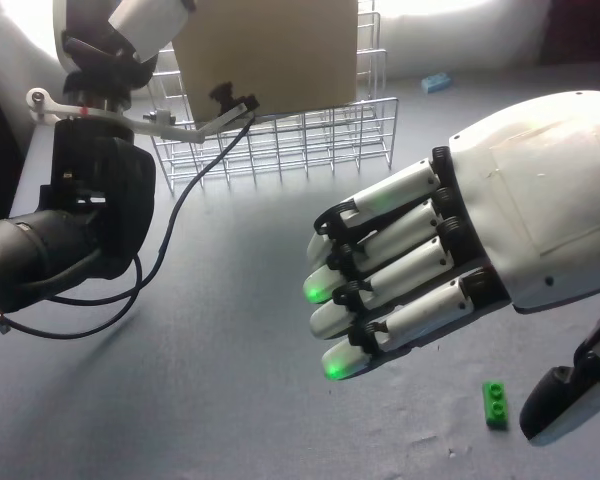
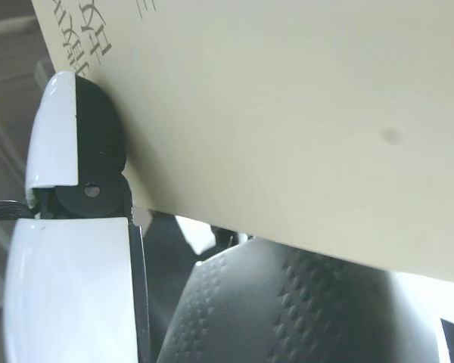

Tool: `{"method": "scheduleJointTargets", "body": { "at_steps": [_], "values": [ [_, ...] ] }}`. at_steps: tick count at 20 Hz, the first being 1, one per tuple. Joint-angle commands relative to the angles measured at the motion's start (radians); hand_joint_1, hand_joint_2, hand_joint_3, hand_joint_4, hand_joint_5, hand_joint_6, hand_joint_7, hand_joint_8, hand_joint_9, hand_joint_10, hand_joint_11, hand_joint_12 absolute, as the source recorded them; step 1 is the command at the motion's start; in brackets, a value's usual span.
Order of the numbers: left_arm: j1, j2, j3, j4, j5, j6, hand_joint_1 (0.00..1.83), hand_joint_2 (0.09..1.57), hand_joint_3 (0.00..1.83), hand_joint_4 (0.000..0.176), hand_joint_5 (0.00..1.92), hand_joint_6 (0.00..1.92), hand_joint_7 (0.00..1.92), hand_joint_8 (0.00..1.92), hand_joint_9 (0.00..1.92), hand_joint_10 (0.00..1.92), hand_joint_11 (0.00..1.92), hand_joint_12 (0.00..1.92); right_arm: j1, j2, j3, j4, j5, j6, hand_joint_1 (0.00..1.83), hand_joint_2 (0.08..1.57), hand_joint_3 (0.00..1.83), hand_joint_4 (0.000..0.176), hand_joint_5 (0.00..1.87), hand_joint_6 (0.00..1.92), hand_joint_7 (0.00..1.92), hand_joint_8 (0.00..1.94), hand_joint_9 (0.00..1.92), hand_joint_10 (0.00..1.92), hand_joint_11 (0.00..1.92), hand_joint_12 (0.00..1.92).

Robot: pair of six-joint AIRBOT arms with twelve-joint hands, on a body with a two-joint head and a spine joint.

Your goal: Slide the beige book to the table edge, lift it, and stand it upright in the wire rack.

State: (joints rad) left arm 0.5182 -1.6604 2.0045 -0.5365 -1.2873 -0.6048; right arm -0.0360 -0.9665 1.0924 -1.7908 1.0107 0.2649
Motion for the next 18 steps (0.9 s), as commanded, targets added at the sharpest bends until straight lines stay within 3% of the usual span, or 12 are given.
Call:
{"method": "scheduleJointTargets", "body": {
  "at_steps": [1, 11, 15, 18],
  "values": [
    [0.000, 0.004, 0.006, 0.004, -0.116, -0.017, 1.35, 1.22, 0.00, 0.000, 0.71, 1.22, 0.76, 1.38, 0.77, 1.48, 0.73, 1.43, 0.016, 0.002, -0.003, 0.095, 0.012, -0.001, 0.32, 1.10, 0.00, 0.000, 0.29, 0.00, 0.29, 0.00, 0.29, 0.00, 0.00, 0.75],
    [0.005, -0.007, 0.005, 0.003, -0.121, -0.016, 1.35, 1.21, 0.00, 0.000, 0.76, 1.17, 0.74, 1.40, 0.76, 1.49, 0.65, 1.47, 0.018, -0.001, -0.003, 0.095, 0.015, -0.002, 0.32, 1.10, 0.00, 0.000, 0.29, 0.00, 0.28, 0.00, 0.27, 0.00, 0.00, 0.71],
    [0.015, -0.009, 0.006, 0.004, -0.120, -0.016, 1.35, 1.21, 0.00, 0.000, 0.73, 1.14, 0.78, 1.38, 0.81, 1.47, 0.71, 1.43, 0.019, -0.009, -0.003, 0.095, 0.016, -0.001, 0.32, 1.11, 0.00, 0.000, 0.28, 0.00, 0.26, 0.00, 0.26, 0.00, 0.00, 0.68],
    [0.006, -0.011, 0.019, 0.004, -0.120, -0.017, 1.34, 1.22, 0.00, 0.000, 0.70, 1.21, 0.74, 1.42, 0.76, 1.50, 0.67, 1.48, 0.020, -0.012, -0.003, 0.095, 0.018, -0.001, 0.33, 1.10, 0.00, 0.000, 0.29, 0.00, 0.28, 0.00, 0.28, 0.01, 0.00, 0.73]
  ]
}}
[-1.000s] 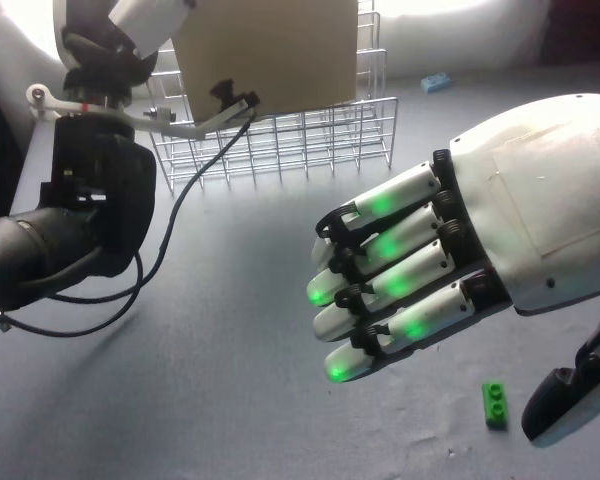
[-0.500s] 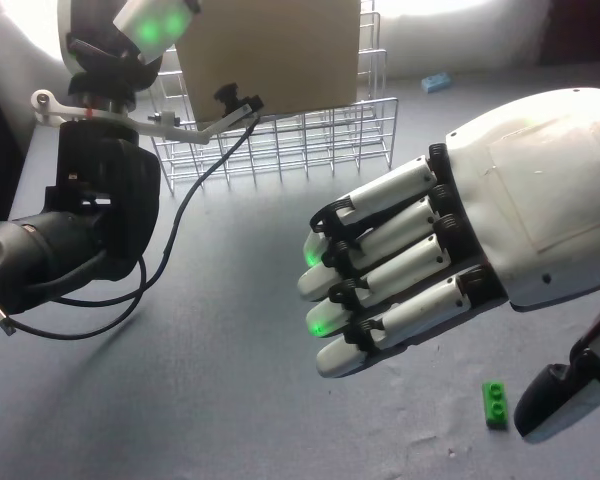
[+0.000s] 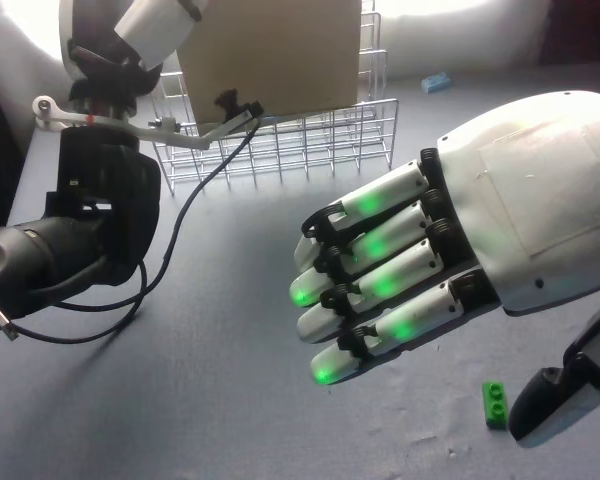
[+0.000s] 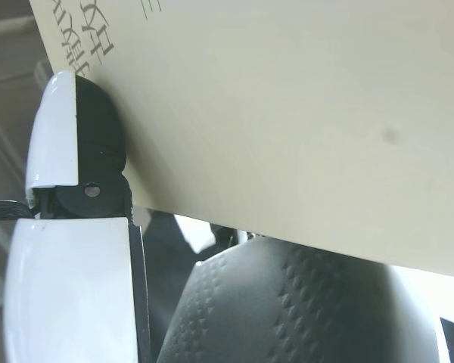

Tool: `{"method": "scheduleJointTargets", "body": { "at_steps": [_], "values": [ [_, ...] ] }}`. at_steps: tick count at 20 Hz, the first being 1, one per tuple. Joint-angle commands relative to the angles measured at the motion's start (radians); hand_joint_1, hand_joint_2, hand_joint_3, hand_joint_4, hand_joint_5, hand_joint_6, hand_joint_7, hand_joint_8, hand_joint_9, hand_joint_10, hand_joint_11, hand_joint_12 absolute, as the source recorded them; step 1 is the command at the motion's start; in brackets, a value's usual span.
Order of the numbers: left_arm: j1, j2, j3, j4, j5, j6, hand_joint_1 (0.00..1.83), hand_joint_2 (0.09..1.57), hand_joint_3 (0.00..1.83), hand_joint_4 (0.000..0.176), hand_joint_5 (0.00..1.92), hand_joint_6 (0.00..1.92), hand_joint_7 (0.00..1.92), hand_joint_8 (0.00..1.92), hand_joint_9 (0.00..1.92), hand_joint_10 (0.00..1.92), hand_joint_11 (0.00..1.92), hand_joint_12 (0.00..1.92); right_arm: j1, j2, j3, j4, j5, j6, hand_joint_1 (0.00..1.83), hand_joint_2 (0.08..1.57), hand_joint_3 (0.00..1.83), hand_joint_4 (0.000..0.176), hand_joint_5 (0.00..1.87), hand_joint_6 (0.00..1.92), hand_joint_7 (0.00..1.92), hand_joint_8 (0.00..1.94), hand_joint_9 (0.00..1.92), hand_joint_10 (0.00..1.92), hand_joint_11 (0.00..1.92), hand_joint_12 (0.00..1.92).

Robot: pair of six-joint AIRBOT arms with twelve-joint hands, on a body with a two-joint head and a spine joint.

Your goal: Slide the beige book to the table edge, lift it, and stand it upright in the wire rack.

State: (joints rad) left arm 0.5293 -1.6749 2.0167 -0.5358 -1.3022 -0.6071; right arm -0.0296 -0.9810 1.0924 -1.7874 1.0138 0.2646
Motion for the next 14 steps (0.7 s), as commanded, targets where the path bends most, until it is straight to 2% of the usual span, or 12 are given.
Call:
{"method": "scheduleJointTargets", "body": {
  "at_steps": [1, 6, 8, 9, 11, 14],
  "values": [
    [-0.007, 0.004, 0.011, 0.003, -0.106, -0.014, 1.35, 1.22, 0.00, 0.000, 0.72, 1.19, 0.75, 1.40, 0.77, 1.49, 0.70, 1.47, 0.014, 0.002, -0.003, 0.092, 0.015, -0.001, 0.34, 1.10, 0.00, 0.000, 0.30, 0.00, 0.28, 0.00, 0.29, 0.01, 0.00, 0.75],
    [-0.017, 0.000, 0.031, 0.003, -0.105, -0.015, 1.35, 1.22, 0.00, 0.000, 0.71, 1.20, 0.75, 1.40, 0.76, 1.50, 0.67, 1.48, 0.018, -0.009, -0.003, 0.092, 0.015, -0.001, 0.30, 1.10, 0.00, 0.000, 0.29, 0.00, 0.28, 0.00, 0.28, 0.00, 0.00, 0.73],
    [-0.020, -0.004, 0.033, 0.006, -0.104, -0.014, 1.35, 1.20, 0.00, 0.000, 0.74, 1.17, 0.79, 1.33, 0.80, 1.45, 0.70, 1.45, 0.020, -0.010, -0.003, 0.092, 0.015, -0.001, 0.34, 1.10, 0.00, 0.000, 0.30, 0.00, 0.28, 0.00, 0.28, 0.00, 0.00, 0.72],
    [-0.023, -0.006, 0.035, 0.010, -0.103, -0.014, 1.35, 1.19, 0.00, 0.000, 0.75, 1.14, 0.83, 1.29, 0.83, 1.44, 0.73, 1.44, 0.022, -0.012, -0.003, 0.092, 0.015, -0.001, 0.35, 1.08, 0.00, 0.000, 0.32, 0.00, 0.30, 0.00, 0.30, 0.01, 0.00, 0.77],
    [-0.032, -0.011, 0.041, 0.013, -0.102, -0.014, 1.35, 1.19, 0.00, 0.000, 0.75, 1.13, 0.83, 1.28, 0.84, 1.44, 0.73, 1.44, 0.023, -0.014, -0.003, 0.092, 0.017, -0.001, 0.35, 1.09, 0.00, 0.000, 0.32, 0.00, 0.30, 0.00, 0.30, 0.00, 0.00, 0.76],
    [-0.040, -0.014, 0.042, 0.020, -0.101, -0.014, 1.35, 1.22, 0.00, 0.000, 0.72, 1.20, 0.75, 1.39, 0.76, 1.50, 0.66, 1.47, 0.024, -0.014, -0.003, 0.092, 0.018, -0.001, 0.35, 1.09, 0.00, 0.000, 0.31, 0.00, 0.30, 0.00, 0.29, 0.00, 0.00, 0.72]
  ]
}}
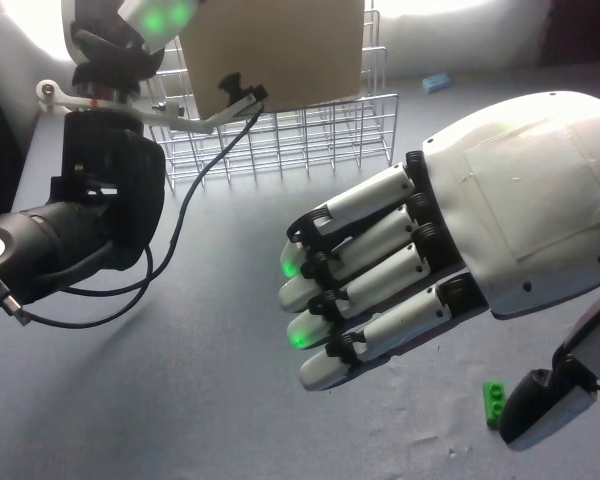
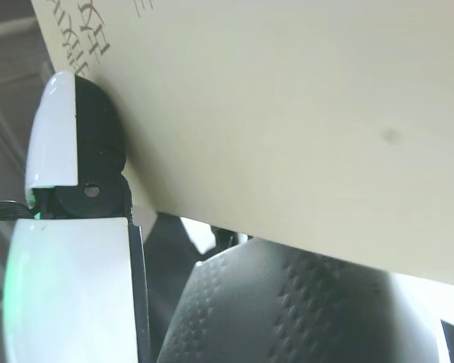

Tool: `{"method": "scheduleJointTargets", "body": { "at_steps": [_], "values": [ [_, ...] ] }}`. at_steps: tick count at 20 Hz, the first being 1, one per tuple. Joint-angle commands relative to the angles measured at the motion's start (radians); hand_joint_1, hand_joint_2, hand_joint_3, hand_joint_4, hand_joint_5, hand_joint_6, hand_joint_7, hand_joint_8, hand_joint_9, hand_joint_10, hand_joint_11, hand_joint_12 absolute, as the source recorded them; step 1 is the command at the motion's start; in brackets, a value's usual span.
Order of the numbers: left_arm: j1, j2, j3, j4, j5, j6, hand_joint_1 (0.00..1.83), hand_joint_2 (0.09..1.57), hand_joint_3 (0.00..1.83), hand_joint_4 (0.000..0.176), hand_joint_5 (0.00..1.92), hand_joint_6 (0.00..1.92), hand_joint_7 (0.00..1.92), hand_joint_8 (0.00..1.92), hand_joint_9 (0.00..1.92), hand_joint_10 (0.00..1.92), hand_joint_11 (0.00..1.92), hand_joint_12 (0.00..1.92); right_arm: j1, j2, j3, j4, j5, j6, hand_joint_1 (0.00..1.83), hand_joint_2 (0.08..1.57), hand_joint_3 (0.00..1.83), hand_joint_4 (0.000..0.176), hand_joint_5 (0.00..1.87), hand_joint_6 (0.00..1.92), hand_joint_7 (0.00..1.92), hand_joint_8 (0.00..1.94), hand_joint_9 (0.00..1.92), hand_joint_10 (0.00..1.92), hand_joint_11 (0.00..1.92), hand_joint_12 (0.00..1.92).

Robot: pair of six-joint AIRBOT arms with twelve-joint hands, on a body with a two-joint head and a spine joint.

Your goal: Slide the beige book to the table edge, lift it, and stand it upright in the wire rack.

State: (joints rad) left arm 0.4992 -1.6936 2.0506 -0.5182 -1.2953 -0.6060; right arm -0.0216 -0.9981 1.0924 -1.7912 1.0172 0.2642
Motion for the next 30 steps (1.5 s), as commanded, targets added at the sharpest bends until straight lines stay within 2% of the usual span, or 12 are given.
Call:
{"method": "scheduleJointTargets", "body": {
  "at_steps": [1, 4, 8, 14, 23, 24, 25, 26, 27, 28, 29, 30],
  "values": [
    [-0.011, 0.004, 0.007, 0.003, -0.108, -0.016, 1.35, 1.22, 0.00, 0.000, 0.73, 1.18, 0.75, 1.39, 0.76, 1.50, 0.65, 1.49, 0.016, 0.003, -0.003, 0.096, 0.014, -0.001, 0.33, 1.10, 0.00, 0.000, 0.29, 0.00, 0.29, 0.00, 0.27, 0.00, 0.00, 0.69],
    [-0.012, 0.003, 0.007, 0.003, -0.108, -0.016, 1.35, 1.22, 0.00, 0.000, 0.71, 1.20, 0.77, 1.37, 0.78, 1.48, 0.72, 1.43, 0.016, 0.003, -0.003, 0.096, 0.016, -0.008, 0.34, 1.10, 0.00, 0.000, 0.30, 0.00, 0.29, 0.00, 0.29, 0.01, 0.00, 0.72],
    [-0.009, -0.001, 0.007, 0.003, -0.108, -0.016, 1.35, 1.21, 0.00, 0.000, 0.74, 1.18, 0.75, 1.39, 0.77, 1.49, 0.65, 1.47, 0.018, 0.003, -0.003, 0.096, 0.019, -0.015, 0.31, 1.10, 0.00, 0.000, 0.30, 0.00, 0.29, 0.00, 0.28, 0.00, 0.00, 0.74],
    [-0.012, -0.002, 0.008, 0.003, -0.113, -0.016, 1.34, 1.23, 0.00, 0.000, 0.72, 1.20, 0.71, 1.45, 0.75, 1.51, 0.66, 1.48, 0.020, 0.003, -0.003, 0.096, 0.019, -0.016, 0.32, 1.10, 0.00, 0.000, 0.31, 0.00, 0.30, 0.00, 0.29, 0.00, 0.00, 0.75],
    [-0.012, -0.002, 0.010, 0.002, -0.113, -0.016, 1.33, 1.22, 0.00, 0.000, 0.76, 1.21, 0.74, 1.37, 0.74, 1.51, 0.60, 1.51, 0.021, 0.003, -0.004, 0.096, 0.024, -0.021, 0.31, 1.11, 0.00, 0.000, 0.30, 0.00, 0.28, 0.00, 0.28, 0.00, 0.00, 0.75],
    [-0.012, -0.002, 0.011, 0.000, -0.113, -0.016, 1.19, 1.23, 0.00, 0.000, 0.79, 1.23, 0.72, 1.41, 0.62, 1.27, 0.54, 1.53, 0.021, 0.003, -0.004, 0.096, 0.024, -0.021, 0.32, 1.10, 0.00, 0.000, 0.30, 0.00, 0.29, 0.00, 0.28, 0.00, 0.00, 0.74],
    [-0.012, -0.002, 0.012, 0.000, -0.113, -0.016, 1.19, 1.23, 0.00, 0.000, 0.79, 1.23, 0.72, 1.41, 0.62, 1.27, 0.54, 1.53, 0.021, 0.003, -0.004, 0.096, 0.024, -0.021, 0.32, 1.10, 0.00, 0.000, 0.30, 0.00, 0.29, 0.00, 0.28, 0.00, 0.00, 0.74],
    [-0.012, -0.001, 0.013, 0.000, -0.113, -0.016, 1.18, 1.20, 0.00, 0.000, 0.89, 1.18, 0.73, 1.32, 0.63, 1.01, 0.49, 1.48, 0.021, 0.003, -0.005, 0.096, 0.024, -0.020, 0.34, 1.10, 0.00, 0.000, 0.32, 0.01, 0.30, 0.01, 0.29, 0.00, 0.00, 0.74],
    [-0.012, -0.001, 0.014, 0.000, -0.113, -0.016, 1.18, 1.20, 0.00, 0.000, 0.88, 1.19, 0.73, 1.32, 0.63, 0.98, 0.48, 1.46, 0.021, 0.003, -0.005, 0.096, 0.024, -0.020, 0.34, 1.10, 0.00, 0.000, 0.30, 0.00, 0.29, 0.00, 0.28, 0.00, 0.00, 0.72],
    [-0.012, -0.001, 0.015, 0.000, -0.113, -0.016, 1.12, 1.21, 0.00, 0.000, 0.80, 1.26, 0.66, 0.87, 0.60, 0.92, 0.41, 1.44, 0.021, 0.003, -0.005, 0.096, 0.024, -0.020, 0.31, 1.11, 0.00, 0.000, 0.32, 0.00, 0.30, 0.01, 0.29, 0.01, 0.00, 0.75],
    [-0.012, -0.001, 0.015, 0.000, -0.113, -0.016, 1.11, 1.20, 0.00, 0.000, 0.81, 1.23, 0.72, 0.58, 0.63, 0.84, 0.42, 1.39, 0.021, 0.003, -0.005, 0.096, 0.024, -0.020, 0.30, 1.11, 0.00, 0.000, 0.31, 0.00, 0.30, 0.00, 0.29, 0.01, 0.00, 0.75],
    [-0.012, -0.001, 0.015, 0.000, -0.113, -0.016, 1.10, 1.20, 0.00, 0.000, 0.80, 1.24, 0.74, 0.41, 0.63, 0.78, 0.40, 1.39, 0.021, 0.003, -0.006, 0.096, 0.024, -0.021, 0.30, 1.11, 0.00, 0.000, 0.30, 0.00, 0.30, 0.00, 0.30, 0.01, 0.00, 0.76]
  ]
}}
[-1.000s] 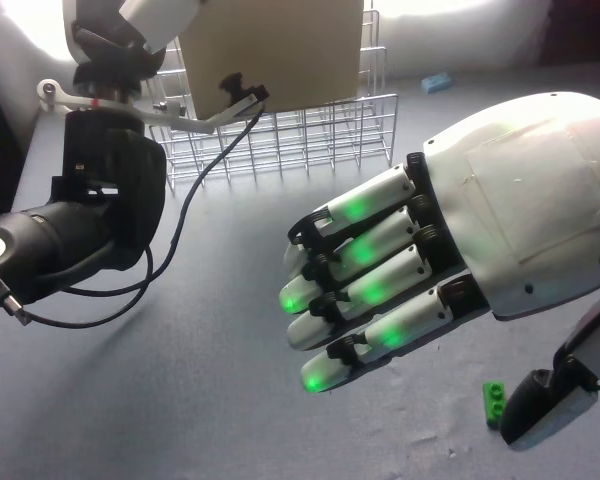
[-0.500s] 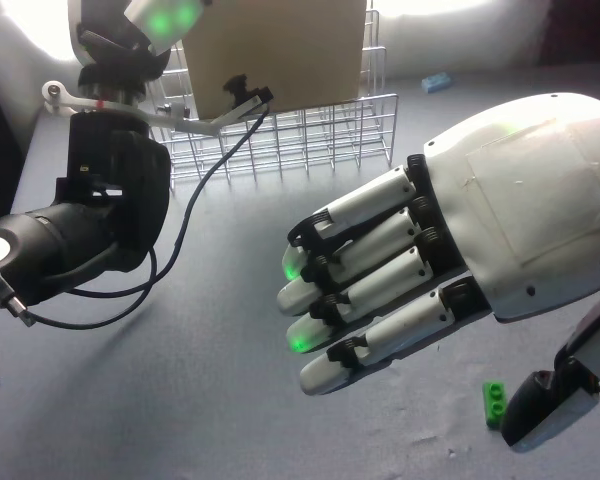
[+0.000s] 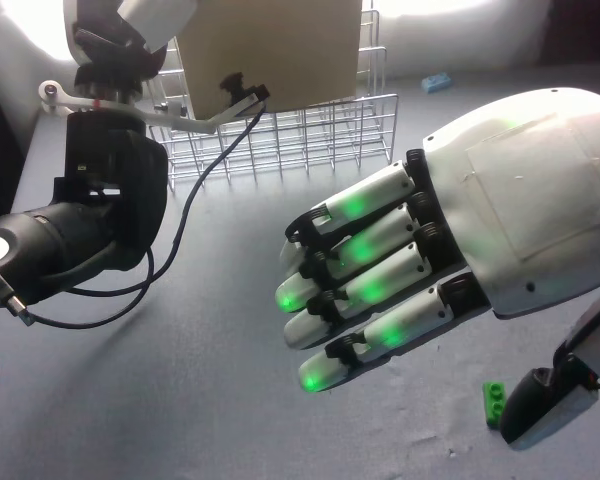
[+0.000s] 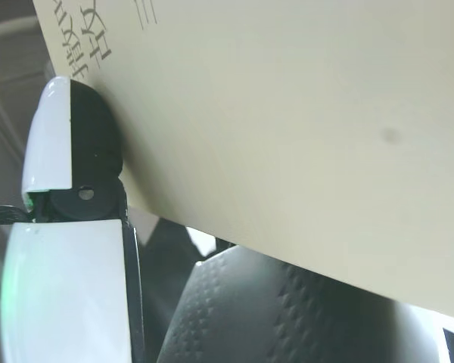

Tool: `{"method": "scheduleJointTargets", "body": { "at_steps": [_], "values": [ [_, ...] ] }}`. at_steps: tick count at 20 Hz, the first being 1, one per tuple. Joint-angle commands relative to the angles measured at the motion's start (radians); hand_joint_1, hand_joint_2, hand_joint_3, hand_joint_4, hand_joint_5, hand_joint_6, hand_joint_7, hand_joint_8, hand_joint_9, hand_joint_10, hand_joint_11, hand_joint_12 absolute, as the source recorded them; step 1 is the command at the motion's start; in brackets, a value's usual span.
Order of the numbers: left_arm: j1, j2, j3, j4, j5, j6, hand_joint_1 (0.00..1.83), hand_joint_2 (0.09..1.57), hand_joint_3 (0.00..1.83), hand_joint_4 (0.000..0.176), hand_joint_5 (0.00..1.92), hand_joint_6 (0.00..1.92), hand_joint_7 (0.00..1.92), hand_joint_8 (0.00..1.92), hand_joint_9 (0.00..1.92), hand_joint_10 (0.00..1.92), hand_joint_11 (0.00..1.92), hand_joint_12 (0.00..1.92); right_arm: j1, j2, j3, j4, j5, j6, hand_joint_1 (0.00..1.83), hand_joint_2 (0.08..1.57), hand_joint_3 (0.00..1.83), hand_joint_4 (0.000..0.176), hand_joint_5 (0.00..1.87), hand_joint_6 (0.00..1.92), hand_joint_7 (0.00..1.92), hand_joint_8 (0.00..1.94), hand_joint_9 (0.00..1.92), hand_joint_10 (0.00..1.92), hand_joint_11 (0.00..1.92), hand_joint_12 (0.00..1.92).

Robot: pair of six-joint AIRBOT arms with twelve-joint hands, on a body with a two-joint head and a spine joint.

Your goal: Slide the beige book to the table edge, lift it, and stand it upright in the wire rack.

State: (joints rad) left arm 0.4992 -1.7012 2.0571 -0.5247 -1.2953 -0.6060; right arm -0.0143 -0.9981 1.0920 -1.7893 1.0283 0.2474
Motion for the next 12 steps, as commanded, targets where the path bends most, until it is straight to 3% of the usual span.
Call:
{"method": "scheduleJointTargets", "body": {
  "at_steps": [1, 2, 3, 4, 7, 11, 12],
  "values": [
    [-0.012, 0.007, 0.009, 0.006, -0.113, -0.016, 1.08, 1.21, 0.00, 0.000, 0.79, 1.26, 0.76, 0.32, 0.62, 0.72, 0.38, 1.36, 0.014, 0.003, -0.006, 0.094, 0.013, -0.004, 0.30, 1.11, 0.00, 0.000, 0.30, 0.00, 0.30, 0.00, 0.29, 0.00, 0.00, 0.75],
    [-0.012, 0.007, 0.009, 0.006, -0.113, -0.016, 1.05, 1.14, 0.00, 0.000, 0.65, 0.70, 0.74, 0.25, 0.60, 0.68, 0.36, 1.35, 0.014, 0.003, -0.007, 0.094, 0.013, -0.004, 0.31, 1.11, 0.00, 0.000, 0.30, 0.00, 0.30, 0.00, 0.30, 0.00, 0.00, 0.74],
    [-0.012, 0.007, 0.009, 0.006, -0.113, -0.016, 1.06, 1.11, 0.00, 0.000, 0.69, 0.39, 0.76, 0.20, 0.61, 0.65, 0.36, 1.33, 0.013, 0.003, -0.008, 0.094, 0.013, -0.005, 0.31, 1.11, 0.00, 0.000, 0.30, 0.00, 0.30, 0.00, 0.29, 0.00, 0.00, 0.74],
    [-0.012, 0.007, 0.010, 0.006, -0.113, -0.016, 1.06, 1.10, 0.00, 0.000, 0.72, 0.21, 0.75, 0.14, 0.60, 0.59, 0.35, 1.32, 0.013, 0.003, -0.009, 0.094, 0.013, -0.005, 0.31, 1.11, 0.00, 0.000, 0.31, 0.00, 0.30, 0.00, 0.30, 0.00, 0.00, 0.76],
    [-0.013, 0.007, 0.011, 0.006, -0.113, -0.016, 1.03, 1.07, 0.00, 0.000, 0.72, 0.03, 0.73, 0.04, 0.59, 0.45, 0.31, 1.28, 0.014, 0.003, -0.011, 0.094, 0.013, -0.005, 0.32, 1.11, 0.00, 0.000, 0.32, 0.00, 0.31, 0.00, 0.30, 0.00, 0.00, 0.78],
    [-0.013, 0.008, 0.011, 0.006, -0.113, -0.016, 0.94, 1.06, 0.00, 0.000, 0.71, 0.00, 0.67, 0.00, 0.62, 0.10, 0.24, 1.17, 0.014, 0.004, -0.011, 0.094, 0.013, -0.005, 0.34, 1.10, 0.00, 0.000, 0.31, 0.00, 0.31, 0.00, 0.30, 0.00, 0.00, 0.80],
    [-0.012, 0.009, 0.012, 0.006, -0.113, -0.016, 0.94, 1.06, 0.00, 0.000, 0.71, 0.00, 0.67, 0.00, 0.62, 0.10, 0.24, 1.17, 0.014, 0.004, -0.011, 0.094, 0.013, -0.005, 0.34, 1.10, 0.00, 0.000, 0.31, 0.00, 0.31, 0.00, 0.30, 0.00, 0.00, 0.80]
  ]
}}
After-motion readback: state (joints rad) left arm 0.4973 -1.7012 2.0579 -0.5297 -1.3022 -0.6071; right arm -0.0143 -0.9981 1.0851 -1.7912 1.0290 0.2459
